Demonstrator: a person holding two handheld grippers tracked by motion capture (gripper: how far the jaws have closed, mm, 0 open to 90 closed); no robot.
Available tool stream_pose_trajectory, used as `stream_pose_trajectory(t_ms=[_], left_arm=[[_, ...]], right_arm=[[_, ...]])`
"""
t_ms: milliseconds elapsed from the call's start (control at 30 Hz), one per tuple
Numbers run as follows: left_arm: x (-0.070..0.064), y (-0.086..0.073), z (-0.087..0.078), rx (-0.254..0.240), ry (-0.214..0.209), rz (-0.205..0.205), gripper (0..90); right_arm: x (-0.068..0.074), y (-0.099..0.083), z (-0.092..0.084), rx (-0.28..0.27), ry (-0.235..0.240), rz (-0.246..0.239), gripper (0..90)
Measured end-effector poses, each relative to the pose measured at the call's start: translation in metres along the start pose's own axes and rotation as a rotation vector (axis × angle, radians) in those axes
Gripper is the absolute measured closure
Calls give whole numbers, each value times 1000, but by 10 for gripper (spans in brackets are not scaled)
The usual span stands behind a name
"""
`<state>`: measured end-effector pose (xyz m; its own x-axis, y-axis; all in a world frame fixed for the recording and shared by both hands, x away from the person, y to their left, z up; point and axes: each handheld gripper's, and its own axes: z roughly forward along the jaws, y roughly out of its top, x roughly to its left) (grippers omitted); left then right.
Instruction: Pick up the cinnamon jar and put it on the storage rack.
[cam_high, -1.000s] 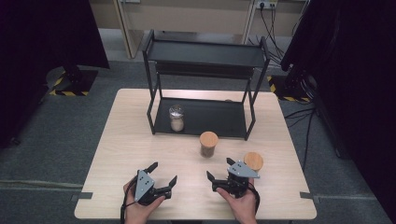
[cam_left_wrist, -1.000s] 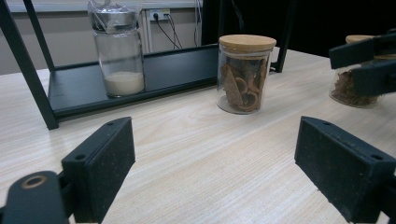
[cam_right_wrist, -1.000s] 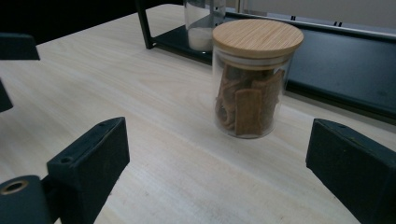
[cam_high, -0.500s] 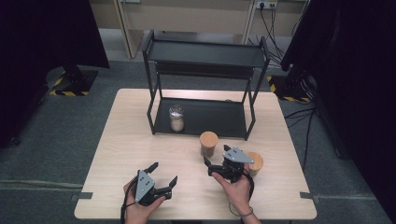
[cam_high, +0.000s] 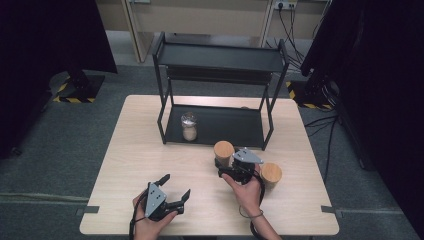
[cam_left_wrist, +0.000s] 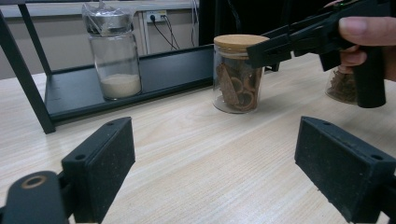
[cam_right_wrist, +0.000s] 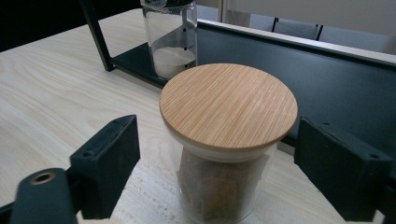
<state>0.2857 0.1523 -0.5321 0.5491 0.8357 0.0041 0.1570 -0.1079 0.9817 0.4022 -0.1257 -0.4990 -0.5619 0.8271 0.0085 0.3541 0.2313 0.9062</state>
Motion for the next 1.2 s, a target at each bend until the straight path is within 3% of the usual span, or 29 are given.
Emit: stream_pose_trajectory(t_ms=[600,1200], left_arm=[[-1,0,0,-1,-6,6,117],[-1,0,-1,-7,-7,8,117]], right_arm=[[-5,2,17,14,11,-10,258],[1,4,12,-19,-16,-14,262]])
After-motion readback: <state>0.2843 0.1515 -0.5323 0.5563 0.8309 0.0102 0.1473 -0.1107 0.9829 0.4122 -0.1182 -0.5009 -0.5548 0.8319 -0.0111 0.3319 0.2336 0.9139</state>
